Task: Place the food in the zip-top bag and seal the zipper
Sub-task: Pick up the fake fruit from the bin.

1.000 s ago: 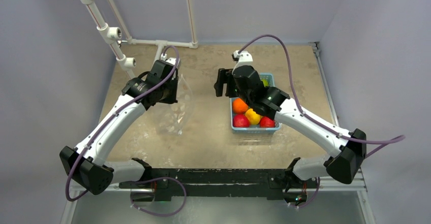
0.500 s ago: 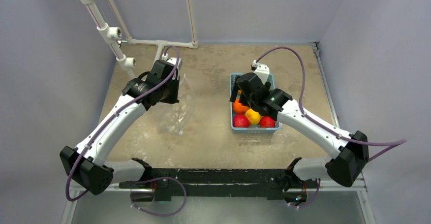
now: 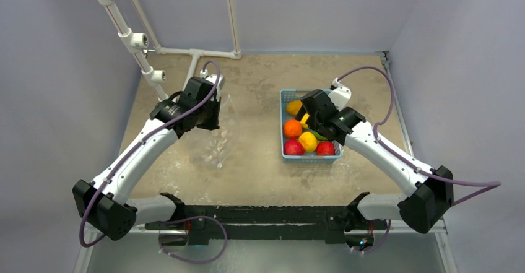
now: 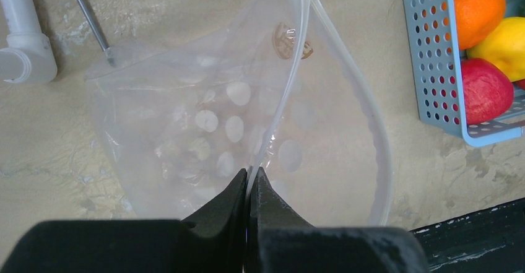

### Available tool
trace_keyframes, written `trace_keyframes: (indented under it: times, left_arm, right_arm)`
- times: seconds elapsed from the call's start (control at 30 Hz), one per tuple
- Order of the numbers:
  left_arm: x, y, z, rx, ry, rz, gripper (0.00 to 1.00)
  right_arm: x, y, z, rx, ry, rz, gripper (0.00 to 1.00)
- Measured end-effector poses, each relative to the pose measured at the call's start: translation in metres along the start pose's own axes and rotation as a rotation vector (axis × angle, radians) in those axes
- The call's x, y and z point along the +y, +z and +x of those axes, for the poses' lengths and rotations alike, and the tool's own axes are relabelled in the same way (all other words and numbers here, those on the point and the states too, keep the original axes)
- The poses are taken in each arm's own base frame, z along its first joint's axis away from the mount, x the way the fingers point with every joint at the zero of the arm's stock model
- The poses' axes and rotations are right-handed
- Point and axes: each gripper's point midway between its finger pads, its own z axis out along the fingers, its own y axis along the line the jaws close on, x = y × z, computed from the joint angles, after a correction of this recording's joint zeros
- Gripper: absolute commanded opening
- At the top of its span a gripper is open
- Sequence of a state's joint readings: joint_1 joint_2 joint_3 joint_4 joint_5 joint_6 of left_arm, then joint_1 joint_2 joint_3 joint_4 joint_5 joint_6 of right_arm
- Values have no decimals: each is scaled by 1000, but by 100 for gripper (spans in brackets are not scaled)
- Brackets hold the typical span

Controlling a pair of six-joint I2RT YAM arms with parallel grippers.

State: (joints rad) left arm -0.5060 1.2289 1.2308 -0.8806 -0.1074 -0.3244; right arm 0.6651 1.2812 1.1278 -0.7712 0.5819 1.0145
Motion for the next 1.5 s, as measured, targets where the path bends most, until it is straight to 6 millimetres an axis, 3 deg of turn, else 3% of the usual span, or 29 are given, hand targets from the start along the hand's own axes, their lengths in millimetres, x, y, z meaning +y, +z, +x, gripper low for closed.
trace_keyframes:
  times: [0.47, 0.7, 1.1, 1.33, 1.5]
  left_arm:
    - [-2, -5, 3, -10, 13, 28, 0]
    - [-6, -4, 5, -10, 13, 49, 0]
    - [-6, -6, 7, -24, 19, 61, 0]
    - [-6, -8, 5, -35, 19, 64, 0]
    - [-7, -9, 4, -39, 20, 65, 0]
  right_arm:
    - [-44, 33, -15, -28, 120, 141, 99]
    - [-68, 65, 2, 4, 108, 227, 99]
    - [-61, 84, 9, 21, 101, 212, 96]
    - [-63, 92, 14, 28, 92, 222, 85]
    - [-64, 97, 18, 35, 83, 225, 66]
